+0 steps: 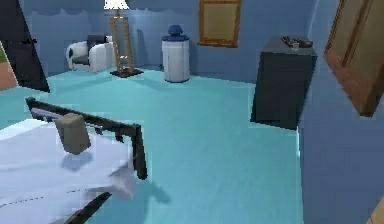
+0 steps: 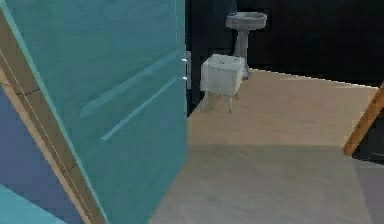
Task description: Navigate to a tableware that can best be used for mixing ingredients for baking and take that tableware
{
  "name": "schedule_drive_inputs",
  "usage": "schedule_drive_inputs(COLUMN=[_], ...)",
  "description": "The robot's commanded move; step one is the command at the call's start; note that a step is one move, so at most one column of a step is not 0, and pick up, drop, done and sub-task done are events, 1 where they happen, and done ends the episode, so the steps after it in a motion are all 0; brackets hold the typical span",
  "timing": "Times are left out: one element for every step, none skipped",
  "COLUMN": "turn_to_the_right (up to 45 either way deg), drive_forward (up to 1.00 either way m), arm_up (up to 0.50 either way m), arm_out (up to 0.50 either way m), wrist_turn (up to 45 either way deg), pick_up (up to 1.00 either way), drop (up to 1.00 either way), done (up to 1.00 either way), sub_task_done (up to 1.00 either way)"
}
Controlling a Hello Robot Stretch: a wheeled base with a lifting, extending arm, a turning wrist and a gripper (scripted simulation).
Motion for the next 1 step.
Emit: schedule_drive_inputs(turn_to_the_right=[0.0], drive_forward=[0.4], arm_up=[0.0], arm_out=[0.0], wrist_turn=[0.0], pick_up=[0.0], drop=[0.0], done=[0.0], sub_task_done=[0.0])
